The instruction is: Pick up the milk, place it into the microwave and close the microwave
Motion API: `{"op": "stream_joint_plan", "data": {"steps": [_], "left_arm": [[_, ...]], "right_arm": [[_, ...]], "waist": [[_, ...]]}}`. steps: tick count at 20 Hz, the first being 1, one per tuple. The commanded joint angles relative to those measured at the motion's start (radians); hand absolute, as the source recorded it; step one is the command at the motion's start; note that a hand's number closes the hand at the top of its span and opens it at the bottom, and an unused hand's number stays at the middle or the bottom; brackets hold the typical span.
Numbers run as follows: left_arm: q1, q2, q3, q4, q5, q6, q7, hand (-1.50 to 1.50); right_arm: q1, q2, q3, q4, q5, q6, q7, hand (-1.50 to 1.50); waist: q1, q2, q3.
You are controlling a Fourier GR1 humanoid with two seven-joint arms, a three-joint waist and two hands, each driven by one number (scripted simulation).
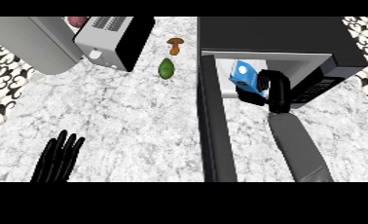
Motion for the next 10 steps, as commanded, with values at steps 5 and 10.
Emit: {"op": "stream_joint_plan", "data": {"steps": [5, 10], "left_arm": [[-0.054, 0.022, 0.016, 0.034, -0.059, 0.029, 0.037, -1.5], [-0.061, 0.03, 0.007, 0.028, -0.091, 0.035, 0.05, -1.5]], "right_arm": [[-0.229, -0.135, -0.036, 0.177, 0.06, -0.115, 0.134, 1.5], [-0.232, -0.166, -0.008, 0.232, 0.1, -0.162, 0.152, -1.5]], "waist": [[0.052, 0.046, 0.009], [0.059, 0.047, 0.009]]}}
